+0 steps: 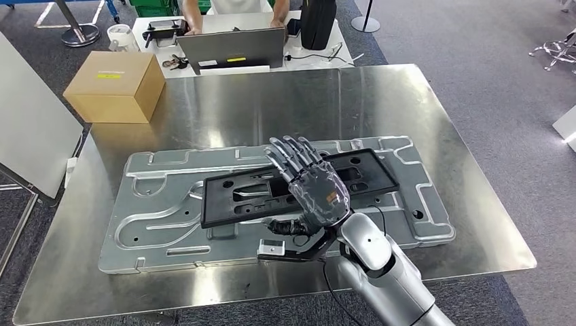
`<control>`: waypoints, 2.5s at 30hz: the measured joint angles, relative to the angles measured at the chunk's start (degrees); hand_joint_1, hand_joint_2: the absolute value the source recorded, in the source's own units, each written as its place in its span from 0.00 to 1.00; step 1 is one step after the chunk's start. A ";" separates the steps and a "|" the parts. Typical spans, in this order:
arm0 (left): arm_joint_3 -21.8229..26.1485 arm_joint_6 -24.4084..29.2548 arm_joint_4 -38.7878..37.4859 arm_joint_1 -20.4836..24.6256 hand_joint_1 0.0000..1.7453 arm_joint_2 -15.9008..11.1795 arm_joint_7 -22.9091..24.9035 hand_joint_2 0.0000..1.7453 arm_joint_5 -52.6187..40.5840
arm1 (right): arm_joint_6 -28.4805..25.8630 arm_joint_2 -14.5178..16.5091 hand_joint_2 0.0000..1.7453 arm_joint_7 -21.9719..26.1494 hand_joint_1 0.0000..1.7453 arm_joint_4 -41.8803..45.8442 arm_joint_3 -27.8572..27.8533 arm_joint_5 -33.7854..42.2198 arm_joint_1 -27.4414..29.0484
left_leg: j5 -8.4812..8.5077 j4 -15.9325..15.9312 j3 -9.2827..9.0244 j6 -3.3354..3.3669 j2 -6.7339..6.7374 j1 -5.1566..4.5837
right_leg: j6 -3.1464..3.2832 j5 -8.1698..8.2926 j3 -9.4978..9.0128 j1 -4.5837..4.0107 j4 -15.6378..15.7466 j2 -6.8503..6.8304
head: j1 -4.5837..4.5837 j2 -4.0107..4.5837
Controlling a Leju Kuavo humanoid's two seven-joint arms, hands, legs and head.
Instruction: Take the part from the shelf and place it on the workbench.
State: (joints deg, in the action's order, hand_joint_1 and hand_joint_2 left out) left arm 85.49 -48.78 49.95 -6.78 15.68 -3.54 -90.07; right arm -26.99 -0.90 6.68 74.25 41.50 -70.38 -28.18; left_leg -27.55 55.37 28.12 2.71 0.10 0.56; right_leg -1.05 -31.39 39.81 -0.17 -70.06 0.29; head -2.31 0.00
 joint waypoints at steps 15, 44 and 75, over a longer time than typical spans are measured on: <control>-0.30 0.25 0.79 -0.28 0.00 0.55 0.17 0.00 0.00 | -1.76 -0.51 0.00 -0.80 0.00 8.73 4.42 -2.76 3.10 | -8.95 13.03 5.66 -3.93 -0.16 0.98 | 2.62 6.23 -4.56 0.88 10.77 -0.35 | 0.11 0.00; -1.49 -3.30 6.97 -3.64 0.00 4.25 -3.72 0.00 -0.02 | -8.26 -15.32 0.00 -3.92 0.00 22.68 4.53 -7.65 19.95 | -0.84 7.05 8.77 -3.21 0.38 0.18 | 2.27 3.11 -10.19 0.84 13.01 -0.83 | 0.04 0.00; -2.31 -8.67 15.43 -5.61 0.00 4.49 -5.83 0.00 -0.02 | 13.44 -3.87 0.75 -5.48 0.00 -46.50 -10.60 51.22 28.08 | -0.96 7.36 9.37 -2.90 0.38 -0.22 | 2.04 2.45 -13.09 0.56 15.03 -1.49 | 0.15 0.00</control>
State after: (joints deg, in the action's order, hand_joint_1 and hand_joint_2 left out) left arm 83.19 -57.46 65.38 -12.38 20.17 -9.37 -90.09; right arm -13.56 -4.78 1.20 27.75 30.90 -19.16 -0.10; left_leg -28.50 62.73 37.49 -0.19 0.48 0.34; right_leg 1.00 -28.94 26.72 0.39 -55.03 -1.20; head -2.16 0.00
